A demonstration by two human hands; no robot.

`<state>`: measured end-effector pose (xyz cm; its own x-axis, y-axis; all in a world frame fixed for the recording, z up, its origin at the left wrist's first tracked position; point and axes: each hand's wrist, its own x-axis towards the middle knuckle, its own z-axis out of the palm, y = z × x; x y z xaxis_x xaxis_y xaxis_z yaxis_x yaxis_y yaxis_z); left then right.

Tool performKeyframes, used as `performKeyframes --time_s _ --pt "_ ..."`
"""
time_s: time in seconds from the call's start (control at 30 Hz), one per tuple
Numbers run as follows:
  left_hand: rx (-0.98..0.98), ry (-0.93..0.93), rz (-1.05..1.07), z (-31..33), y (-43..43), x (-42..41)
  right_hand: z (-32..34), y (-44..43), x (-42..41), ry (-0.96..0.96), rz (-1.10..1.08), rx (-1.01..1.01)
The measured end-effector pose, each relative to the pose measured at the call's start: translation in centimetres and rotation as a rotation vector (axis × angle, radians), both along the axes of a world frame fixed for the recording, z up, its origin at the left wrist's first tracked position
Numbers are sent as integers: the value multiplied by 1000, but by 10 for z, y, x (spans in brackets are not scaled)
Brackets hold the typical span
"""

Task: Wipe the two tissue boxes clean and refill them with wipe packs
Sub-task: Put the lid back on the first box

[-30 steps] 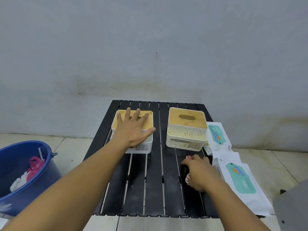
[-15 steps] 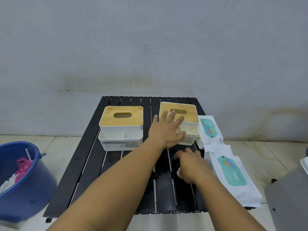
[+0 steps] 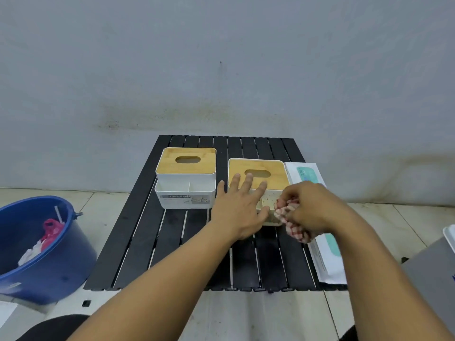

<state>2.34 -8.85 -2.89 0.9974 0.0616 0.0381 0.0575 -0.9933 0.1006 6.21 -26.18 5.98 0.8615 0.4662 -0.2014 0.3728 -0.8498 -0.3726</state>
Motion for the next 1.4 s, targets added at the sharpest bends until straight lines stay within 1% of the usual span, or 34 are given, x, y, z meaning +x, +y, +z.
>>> performKeyframes --time_s 0.07,0.13,0.23,0.37,0.5,0.73,0.93,1.03,1.17,1.27,1.4 --pt "12 16 5 4 -5 -22 12 -12 -2 22 -22 65" --pt "42 33 6 9 -12 -46 17 -21 -3 -5 -51 107" --pt "69 66 0 16 -25 -80 14 -25 -1 -46 -83 115" --pt "96 111 -2 22 -39 -121 9 -20 -1 -62 -73 118" --pt "119 137 9 23 -30 -138 -2 -9 -1 -63 -73 106" --pt "110 131 67 21 -9 -135 -30 0 9 -47 -124 64" --pt "82 103 100 19 -5 -132 -49 5 18 -35 -150 76" --pt "64 12 129 22 -8 -125 -61 8 18 11 -148 97" --pt "-7 -121 122 20 -18 -96 -70 9 16 103 -79 178" --pt "3 -94 90 17 -23 -74 -72 10 15 120 -56 202" --pt "-13 -54 99 10 -26 -57 -74 11 15 124 -22 171"
